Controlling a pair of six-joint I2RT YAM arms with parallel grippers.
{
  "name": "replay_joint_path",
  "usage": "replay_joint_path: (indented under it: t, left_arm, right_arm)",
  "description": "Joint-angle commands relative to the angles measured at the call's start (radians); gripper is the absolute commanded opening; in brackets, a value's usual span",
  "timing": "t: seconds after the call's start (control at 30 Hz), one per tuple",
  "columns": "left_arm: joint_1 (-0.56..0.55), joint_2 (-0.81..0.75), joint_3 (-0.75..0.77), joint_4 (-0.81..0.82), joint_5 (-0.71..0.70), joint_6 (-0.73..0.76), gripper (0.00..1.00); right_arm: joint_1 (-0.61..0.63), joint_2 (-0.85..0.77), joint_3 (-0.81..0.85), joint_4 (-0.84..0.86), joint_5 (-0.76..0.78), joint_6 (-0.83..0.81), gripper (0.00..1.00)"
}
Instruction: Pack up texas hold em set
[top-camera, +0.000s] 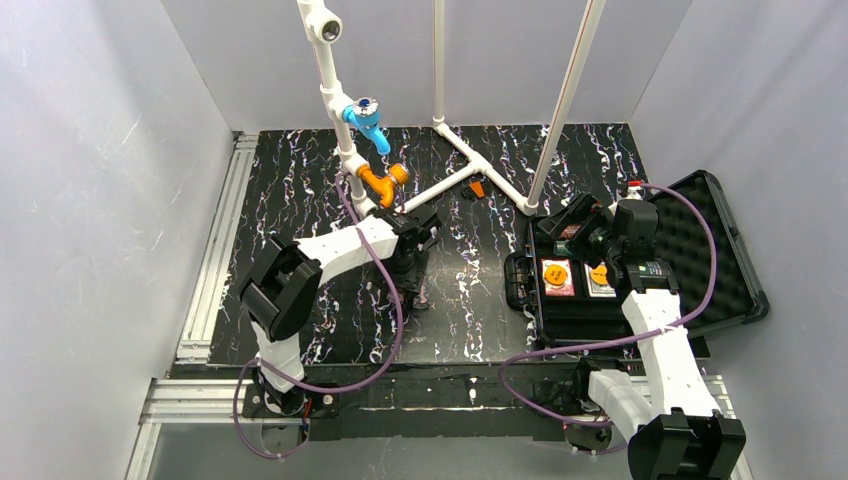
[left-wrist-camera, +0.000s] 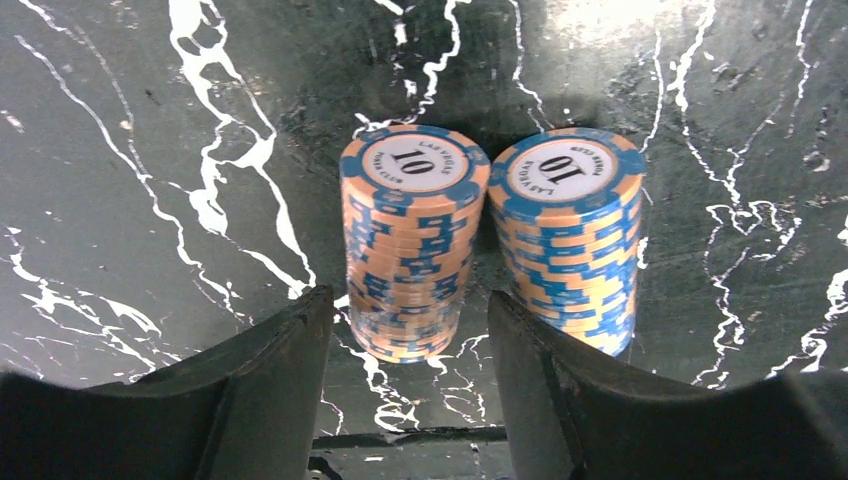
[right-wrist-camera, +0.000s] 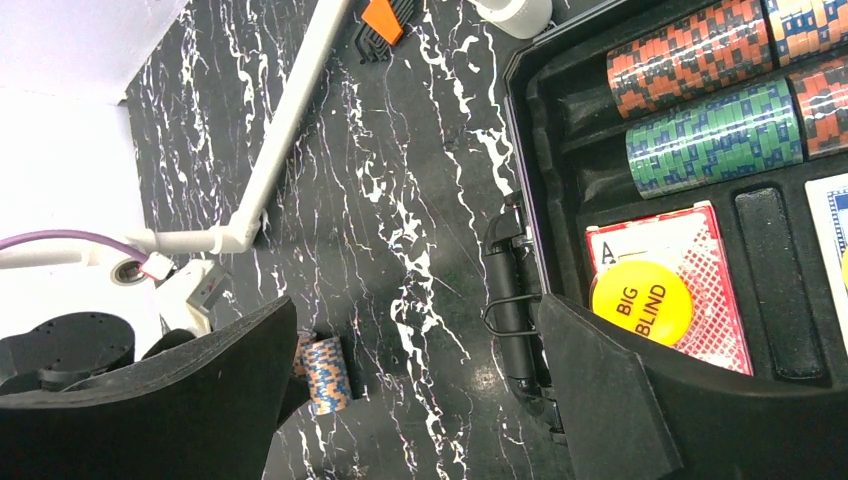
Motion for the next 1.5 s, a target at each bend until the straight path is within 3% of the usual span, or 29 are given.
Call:
replay_joint_path:
  t: [0.0, 0.43, 0.87, 1.0, 1.3, 1.47]
  left_arm:
    - [0.003, 0.047, 0.055, -0.040, 0.074, 0.014, 0.55]
    - [-0.020, 0.119, 0.104, 0.007, 0.134, 0.010, 0.49]
    - [-0.073, 0.100, 0.147, 0.007, 0.106, 0.048, 0.16]
    - [-0.106, 0.058, 0.157, 0.007, 0.111, 0.057, 0.00]
    - [-0.129, -0.094, 0.172, 0.021, 0.150, 0.084, 0.00]
    - [-0.129, -0.200, 0.173, 0.070, 0.342, 0.115, 0.00]
  right_arm:
    - [0.006, -0.024, -0.013, 0.025, -0.030, 0.005, 0.98]
    - [0.007, -0.026, -0.011, 0.016, -0.033, 0.001, 0.98]
    - [0.037, -0.039, -0.004, -0.014, -0.038, -0.015, 0.98]
    - [0.040, -0.046, -0.008, 0.002, -0.074, -0.005, 0.98]
    - [0.043, -0.062, -0.036, 0.099, -0.213, 0.047, 0.98]
    - [0.047, -0.078, -0.100, 0.284, -0.349, 0.130, 0.98]
